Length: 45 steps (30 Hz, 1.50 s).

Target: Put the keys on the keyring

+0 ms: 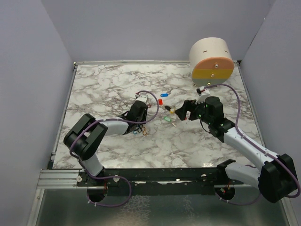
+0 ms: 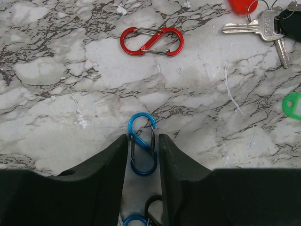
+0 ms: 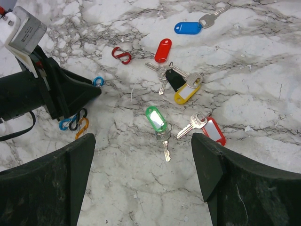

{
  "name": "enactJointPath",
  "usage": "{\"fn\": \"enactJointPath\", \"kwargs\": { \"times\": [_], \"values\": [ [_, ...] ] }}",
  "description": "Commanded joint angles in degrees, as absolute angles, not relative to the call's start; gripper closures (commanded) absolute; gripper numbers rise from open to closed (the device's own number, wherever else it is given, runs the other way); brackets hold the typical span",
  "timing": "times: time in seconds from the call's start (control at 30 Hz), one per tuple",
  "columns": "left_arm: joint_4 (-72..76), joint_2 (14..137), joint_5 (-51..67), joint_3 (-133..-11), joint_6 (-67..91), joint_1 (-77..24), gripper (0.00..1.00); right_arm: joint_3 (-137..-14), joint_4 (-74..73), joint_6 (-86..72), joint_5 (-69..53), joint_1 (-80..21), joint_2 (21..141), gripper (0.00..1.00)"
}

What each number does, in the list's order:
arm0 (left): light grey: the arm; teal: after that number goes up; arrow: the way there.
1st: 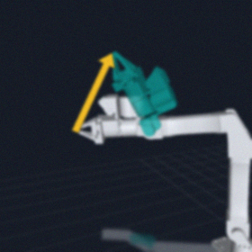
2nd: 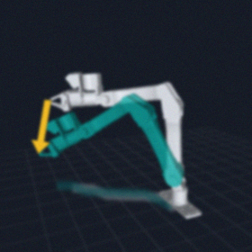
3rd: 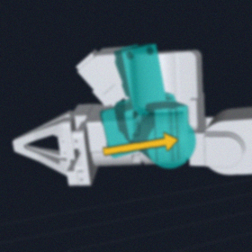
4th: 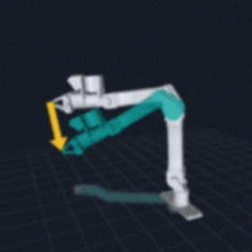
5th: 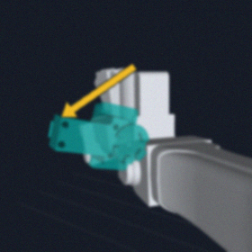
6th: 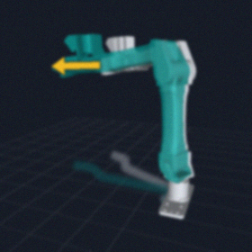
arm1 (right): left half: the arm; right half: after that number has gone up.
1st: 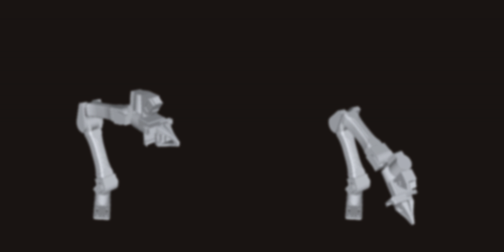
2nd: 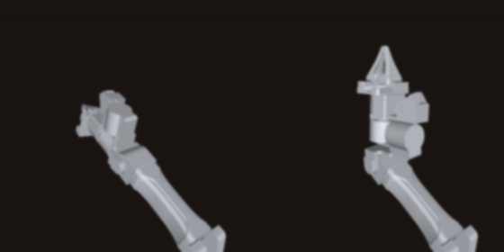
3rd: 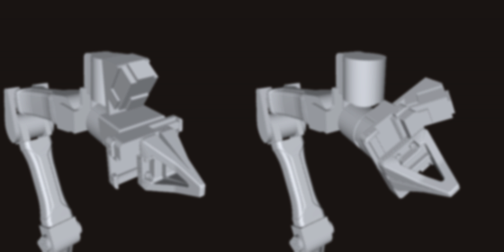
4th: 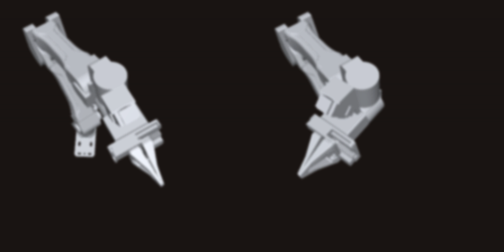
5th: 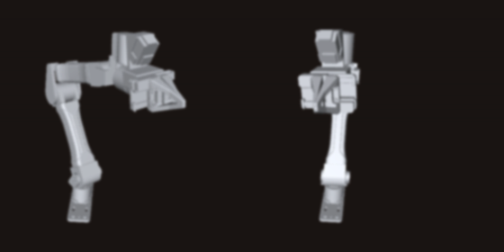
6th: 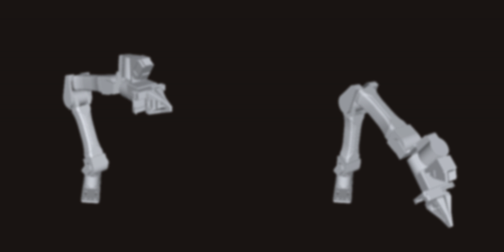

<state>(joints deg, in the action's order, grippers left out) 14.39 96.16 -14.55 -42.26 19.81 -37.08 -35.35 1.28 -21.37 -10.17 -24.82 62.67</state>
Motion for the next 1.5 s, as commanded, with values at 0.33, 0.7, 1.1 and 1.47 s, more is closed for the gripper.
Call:
{"fn": "enactJointPath", "kwargs": {
  "times": [0.33,0.7,1.1,1.47],
  "values": [
    [9.3,95.3,-12.6,-39.4,20.8,-36.9,0.65,-36.1,1.2,-21.4,-11.0,-25.2,61.8,0.16],
    [10.7,98.8,-12.3,-40.5,20.2,-37.0,0.92,-36.1,1.3,-21.3,-11.0,-25.2,61.8,0.16],
    [8.8,94.7,-12.5,-41.3,20.0,-36.9,1.0,-37.5,0.0,-20.7,-11.7,-25.5,65.4,0.23],
    [5.1,85.3,-9.7,-41.7,22.6,-38.6,1.0,-45.2,-6.7,-18.0,-2.4,-33.1,79.0,0.55]
  ]
}}
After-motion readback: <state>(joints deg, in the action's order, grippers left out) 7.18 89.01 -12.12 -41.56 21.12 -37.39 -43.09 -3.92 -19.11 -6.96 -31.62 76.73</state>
